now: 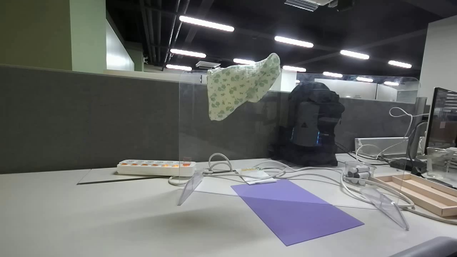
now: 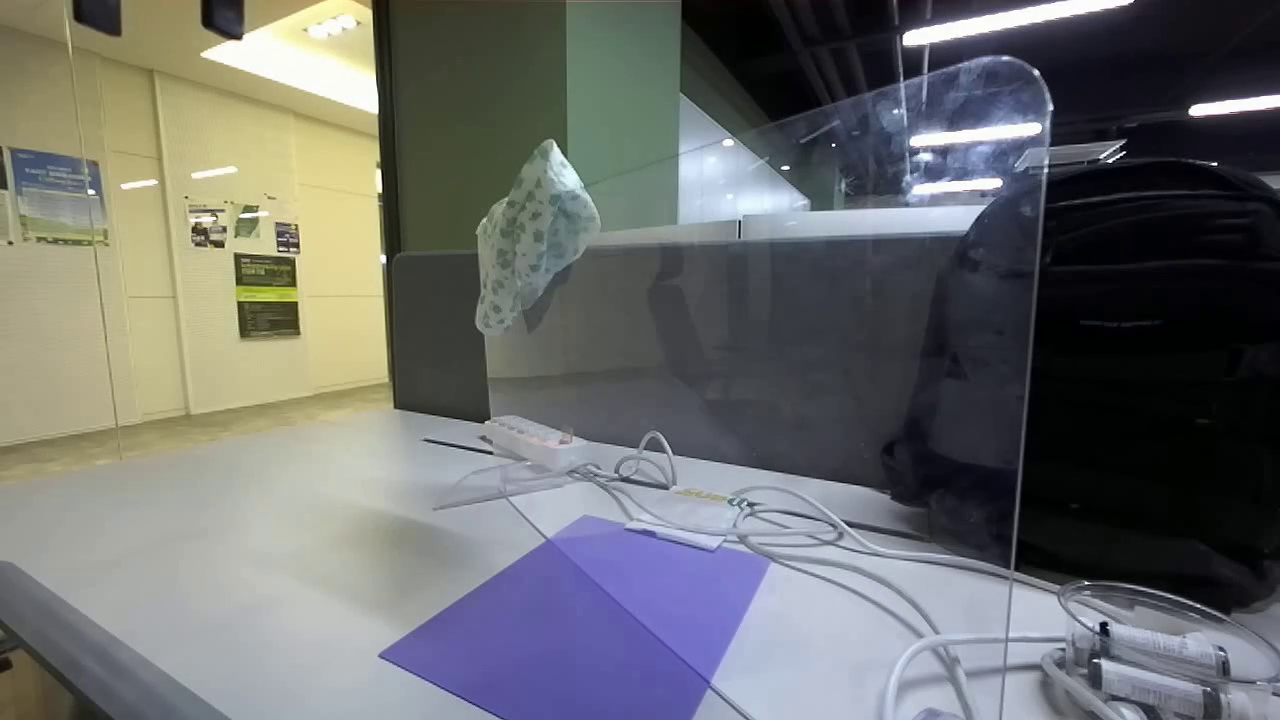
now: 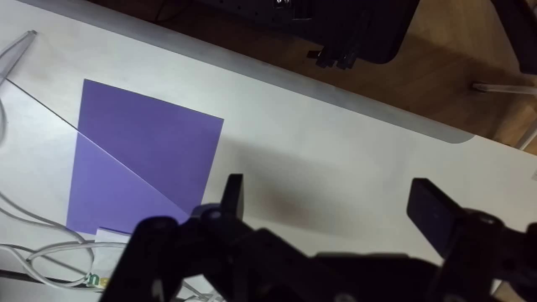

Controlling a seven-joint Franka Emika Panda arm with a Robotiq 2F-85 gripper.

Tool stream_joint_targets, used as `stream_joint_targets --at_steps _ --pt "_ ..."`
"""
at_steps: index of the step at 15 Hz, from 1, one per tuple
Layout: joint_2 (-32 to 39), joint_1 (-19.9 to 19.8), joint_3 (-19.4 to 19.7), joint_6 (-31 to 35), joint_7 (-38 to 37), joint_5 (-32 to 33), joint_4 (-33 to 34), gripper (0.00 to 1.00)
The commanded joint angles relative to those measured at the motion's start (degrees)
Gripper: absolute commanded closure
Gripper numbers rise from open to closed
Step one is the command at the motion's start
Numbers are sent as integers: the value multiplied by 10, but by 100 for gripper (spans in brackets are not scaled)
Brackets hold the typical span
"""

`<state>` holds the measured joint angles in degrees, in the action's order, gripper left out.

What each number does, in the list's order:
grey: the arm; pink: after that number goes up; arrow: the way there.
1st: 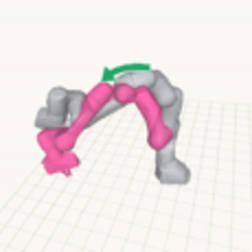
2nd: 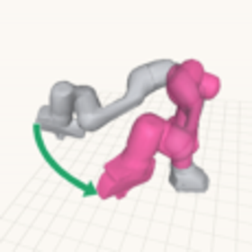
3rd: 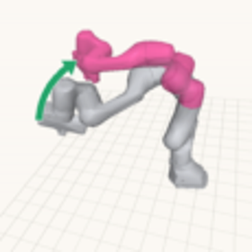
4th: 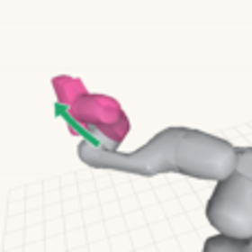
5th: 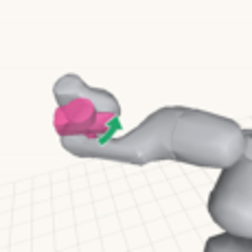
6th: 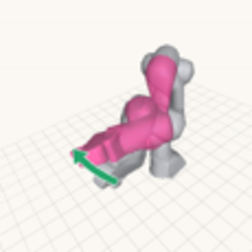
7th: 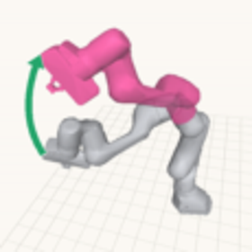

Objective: Remove the kitchen towel from the transparent object and place it on the table

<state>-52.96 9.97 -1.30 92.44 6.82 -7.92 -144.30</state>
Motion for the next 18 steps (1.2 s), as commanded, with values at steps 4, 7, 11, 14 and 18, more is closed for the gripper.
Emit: stream_joint_targets --at_steps 4,7,11,14,18 --pt "-22 -56 -38 84 -39 62 -8 0" --pt "-13 -92 -31 165 -50 113 -16 0" --pt "17 -145 -19 298 -78 168 -26 0" --pt "71 -157 4 378 -74 159 -19 0" --pt "143 -130 46 444 -42 108 -8 0"
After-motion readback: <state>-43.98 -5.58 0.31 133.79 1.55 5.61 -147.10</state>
